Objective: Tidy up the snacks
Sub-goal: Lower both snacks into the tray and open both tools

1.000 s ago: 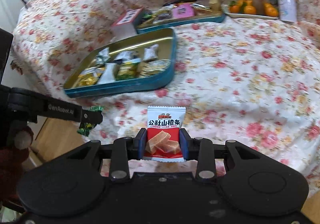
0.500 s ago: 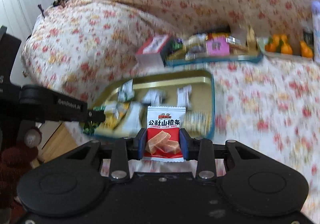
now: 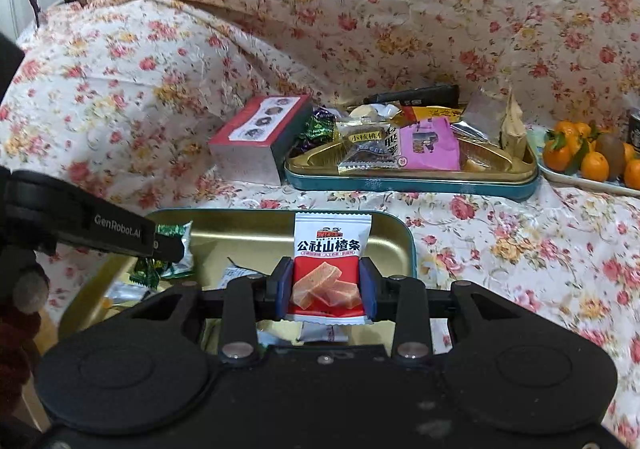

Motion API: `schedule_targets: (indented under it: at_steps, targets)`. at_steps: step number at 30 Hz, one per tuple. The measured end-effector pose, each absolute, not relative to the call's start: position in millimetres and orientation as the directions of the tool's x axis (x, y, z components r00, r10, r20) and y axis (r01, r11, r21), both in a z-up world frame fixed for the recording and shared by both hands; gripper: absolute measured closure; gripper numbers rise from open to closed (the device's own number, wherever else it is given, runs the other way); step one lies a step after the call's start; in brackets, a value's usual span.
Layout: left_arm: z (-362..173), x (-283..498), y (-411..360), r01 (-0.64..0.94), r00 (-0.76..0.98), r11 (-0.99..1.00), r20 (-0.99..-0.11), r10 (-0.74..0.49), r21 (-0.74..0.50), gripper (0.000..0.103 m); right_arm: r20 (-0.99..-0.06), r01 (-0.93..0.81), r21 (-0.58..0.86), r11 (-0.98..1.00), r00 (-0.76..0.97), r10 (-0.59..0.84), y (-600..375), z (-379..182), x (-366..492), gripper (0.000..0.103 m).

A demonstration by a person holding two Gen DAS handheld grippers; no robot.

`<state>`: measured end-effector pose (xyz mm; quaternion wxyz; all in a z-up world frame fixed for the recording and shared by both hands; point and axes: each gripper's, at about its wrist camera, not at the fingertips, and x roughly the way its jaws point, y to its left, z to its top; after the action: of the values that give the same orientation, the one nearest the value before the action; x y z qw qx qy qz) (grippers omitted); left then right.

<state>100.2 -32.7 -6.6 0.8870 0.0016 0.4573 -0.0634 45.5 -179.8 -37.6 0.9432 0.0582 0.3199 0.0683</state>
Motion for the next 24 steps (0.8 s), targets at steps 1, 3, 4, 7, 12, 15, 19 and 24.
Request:
schedule_targets:
  at_steps: [1, 3, 4, 7, 12, 15, 19, 24]
  targets:
    - [-6, 101, -33, 0.114, 0.576, 0.992, -0.811, -0.106, -0.048, 0.073, -0.600, -0.089, 0.142, 0.986, 0.784, 0.158, -179, -40, 49, 0.066]
    - [-4, 98, -32, 0.118, 0.581, 0.992, -0.807, -0.104, -0.043, 0.072, -0.611, -0.082, 0.124, 0.989, 0.779, 0.141, -178, -44, 55, 0.066]
    - [-3, 96, -31, 0.120, 0.584, 0.992, -0.805, -0.104, -0.041, 0.072, -0.616, -0.078, 0.121, 0.990, 0.776, 0.137, -178, -46, 57, 0.066]
    - [-2, 89, -29, 0.116, 0.590, 0.993, -0.802, -0.088, -0.023, 0.072, -0.627, -0.069, 0.120, 0.990, 0.768, 0.130, -179, -50, 62, 0.066]
    - [-4, 72, -24, 0.110, 0.585, 0.994, -0.808, -0.071, -0.007, 0.072, -0.634, -0.056, 0.119, 0.991, 0.764, 0.119, -178, -53, 65, 0.065]
    - [-6, 57, -20, 0.110, 0.587, 0.994, -0.808, -0.058, 0.008, 0.072, -0.629, -0.049, 0.125, 0.991, 0.769, 0.117, -179, -52, 60, 0.064]
    - [-8, 41, -13, 0.103, 0.583, 0.995, -0.810, -0.059, 0.001, 0.072, -0.620, -0.037, 0.131, 0.991, 0.777, 0.111, -179, -49, 48, 0.063]
    - [-10, 26, -7, 0.088, 0.601, 0.996, -0.798, -0.040, 0.017, 0.072, -0.599, -0.008, 0.138, 0.990, 0.796, 0.090, -178, -38, 21, 0.063]
